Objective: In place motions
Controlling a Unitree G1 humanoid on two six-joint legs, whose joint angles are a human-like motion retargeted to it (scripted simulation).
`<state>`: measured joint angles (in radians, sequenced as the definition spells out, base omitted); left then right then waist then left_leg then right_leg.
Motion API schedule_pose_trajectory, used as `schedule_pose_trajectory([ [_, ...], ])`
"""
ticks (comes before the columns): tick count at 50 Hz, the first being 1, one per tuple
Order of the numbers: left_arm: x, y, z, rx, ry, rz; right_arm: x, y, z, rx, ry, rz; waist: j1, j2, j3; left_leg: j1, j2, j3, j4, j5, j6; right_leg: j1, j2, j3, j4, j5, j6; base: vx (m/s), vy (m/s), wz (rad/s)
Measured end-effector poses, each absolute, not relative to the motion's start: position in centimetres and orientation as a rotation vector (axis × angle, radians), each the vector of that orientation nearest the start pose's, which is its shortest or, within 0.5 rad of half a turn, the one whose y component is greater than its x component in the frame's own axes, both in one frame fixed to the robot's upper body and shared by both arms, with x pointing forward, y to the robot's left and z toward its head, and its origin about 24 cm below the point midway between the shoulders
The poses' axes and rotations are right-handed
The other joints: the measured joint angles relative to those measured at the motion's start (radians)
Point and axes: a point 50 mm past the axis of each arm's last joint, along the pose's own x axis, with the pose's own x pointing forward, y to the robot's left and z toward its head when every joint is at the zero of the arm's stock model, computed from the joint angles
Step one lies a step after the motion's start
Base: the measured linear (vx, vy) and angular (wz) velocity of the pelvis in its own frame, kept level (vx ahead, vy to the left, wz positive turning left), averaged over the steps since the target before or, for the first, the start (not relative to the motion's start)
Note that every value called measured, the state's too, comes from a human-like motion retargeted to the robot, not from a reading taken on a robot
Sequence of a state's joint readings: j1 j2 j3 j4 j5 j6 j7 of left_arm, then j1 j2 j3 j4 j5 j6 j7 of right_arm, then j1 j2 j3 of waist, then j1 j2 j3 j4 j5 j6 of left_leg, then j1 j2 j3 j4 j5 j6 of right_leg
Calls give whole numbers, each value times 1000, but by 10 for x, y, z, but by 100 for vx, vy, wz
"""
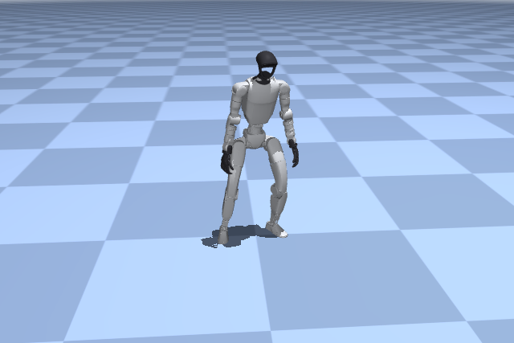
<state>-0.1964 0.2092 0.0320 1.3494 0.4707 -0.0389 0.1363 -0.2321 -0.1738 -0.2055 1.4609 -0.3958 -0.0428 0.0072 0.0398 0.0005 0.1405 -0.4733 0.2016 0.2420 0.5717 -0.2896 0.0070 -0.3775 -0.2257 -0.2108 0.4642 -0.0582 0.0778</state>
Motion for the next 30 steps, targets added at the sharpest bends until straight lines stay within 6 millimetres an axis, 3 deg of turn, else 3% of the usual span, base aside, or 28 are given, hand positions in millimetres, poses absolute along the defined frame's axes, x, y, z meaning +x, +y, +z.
schedule_pose_trajectory([
  [3, 201, 250, -116, 702, 927, -74, 200, -219, -128, -479, 1049, 112, -1, -1, -6, -99, 35, -9, 176, -82, 25, -90, -11, -3, 143, -43, -33, -11, 2, -39],
  [6, 233, 269, -90, 765, 831, -46, 242, -213, -105, -585, 940, 176, 5, -11, 18, -148, 49, -15, 292, -124, 42, -158, -14, 27, 266, -85, -62, -16, 2, -36],
  [10, 246, 281, -76, 793, 806, -10, 263, -215, -89, -642, 850, 131, -2, -2, 19, -181, 62, -31, 369, -146, 51, -185, -23, 28, 352, -130, -80, 0, 1, 10],
  [13, 238, 280, -82, 775, 836, -20, 257, -214, -94, -607, 853, 111, 2, -3, 16, -161, 52, -32, 359, -144, 48, -167, -29, 30, 353, -139, -81, 7, 3, 12],
  [16, 213, 277, -100, 749, 905, -34, 233, -213, -110, -544, 915, 119, 3, -7, 6, -97, 23, -25, 258, -108, 32, -109, -28, 24, 269, -111, -61, 10, 3, 9],
  [20, 154, 264, -136, 689, 1098, -37, 177, -212, -140, -434, 1051, 97, 2, -16, -12, 33, -38, -16, -18, 12, -11, 20, -23, 3, 14, -7, 3, 8, -1, 19],
  [25, 48, 231, -171, 559, 1402, -10, 86, -220, -167, -325, 1252, 53, -17, -3, -12, 249, -81, 31, -413, 197, -88, 230, -27, -88, -340, 128, 125, 9, -2, 33],
  [28, -24, 213, -175, 473, 1607, 33, 25, -225, -173, -362, 1440, 67, -43, -5, -5, 362, -116, 71, -565, 267, -105, 323, -20, -156, -459, 177, 168, 20, 4, -10],
  [30, -74, 200, -170, 419, 1747, 45, -21, -229, -171, -396, 1610, 64, -68, -2, -47, 396, -112, 177, -600, 267, -118, 334, -10, -201, -483, 182, 179, 34, 6, -20],
])
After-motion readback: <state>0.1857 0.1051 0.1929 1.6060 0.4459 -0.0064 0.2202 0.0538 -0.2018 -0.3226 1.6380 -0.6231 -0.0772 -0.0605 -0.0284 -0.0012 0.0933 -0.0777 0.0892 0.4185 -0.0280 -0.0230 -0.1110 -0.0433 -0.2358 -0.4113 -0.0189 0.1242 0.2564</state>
